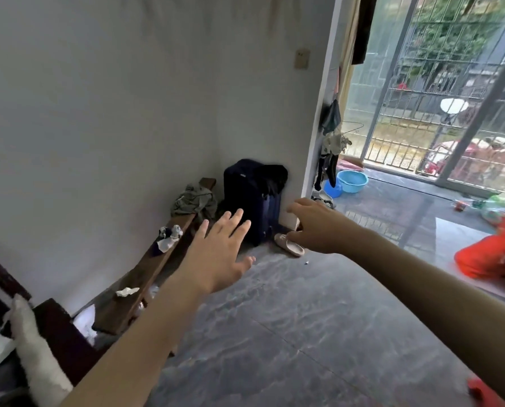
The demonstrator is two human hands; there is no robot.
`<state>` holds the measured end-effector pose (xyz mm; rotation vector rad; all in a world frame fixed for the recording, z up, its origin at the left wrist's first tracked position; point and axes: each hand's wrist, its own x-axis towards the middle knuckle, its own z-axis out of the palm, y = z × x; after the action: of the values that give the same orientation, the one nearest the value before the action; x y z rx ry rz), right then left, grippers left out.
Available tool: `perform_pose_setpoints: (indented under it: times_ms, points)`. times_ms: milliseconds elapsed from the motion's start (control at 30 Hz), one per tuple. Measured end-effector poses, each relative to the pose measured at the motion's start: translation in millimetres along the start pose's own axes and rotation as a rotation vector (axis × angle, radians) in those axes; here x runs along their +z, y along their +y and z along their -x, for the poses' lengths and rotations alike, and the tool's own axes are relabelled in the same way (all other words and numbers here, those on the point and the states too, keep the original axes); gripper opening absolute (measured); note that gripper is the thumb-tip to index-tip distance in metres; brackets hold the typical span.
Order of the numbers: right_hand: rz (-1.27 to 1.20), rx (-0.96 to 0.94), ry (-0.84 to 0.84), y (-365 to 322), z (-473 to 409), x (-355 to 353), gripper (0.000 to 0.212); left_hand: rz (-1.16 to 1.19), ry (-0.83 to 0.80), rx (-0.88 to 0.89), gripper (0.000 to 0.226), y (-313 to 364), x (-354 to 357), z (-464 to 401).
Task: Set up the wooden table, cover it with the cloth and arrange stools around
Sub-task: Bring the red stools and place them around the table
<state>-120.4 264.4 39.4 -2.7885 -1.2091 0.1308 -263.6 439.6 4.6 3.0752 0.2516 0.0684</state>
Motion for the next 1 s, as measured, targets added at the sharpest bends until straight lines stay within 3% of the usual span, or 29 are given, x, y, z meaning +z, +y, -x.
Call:
perform_pose_setpoints:
  times_ms: [233,400,700,833,1000]
  points:
    - [-0.038,0.074,-0.039,51,-65,15,0.046,-0.007,-0.063,0.036,0.074,-22,11,-88]
    - [-0.068,0.202,-0.021,118,-104,13,0.06,-0.049,-0.091,0.113,0.075,-15,19,-184]
    - [-0.109,0.529,0.023,263,-125,2,0.066,-0.025,-0.133,0.403,0.073,70,19,-354]
    - [-0.153,0.699,-0.011,305,-99,17,0.068,-0.047,-0.161,0.55,0.072,115,31,-405]
    - [-0.199,0.923,0.12,348,-51,8,0.066,-0.064,-0.175,0.809,0.073,187,37,-448]
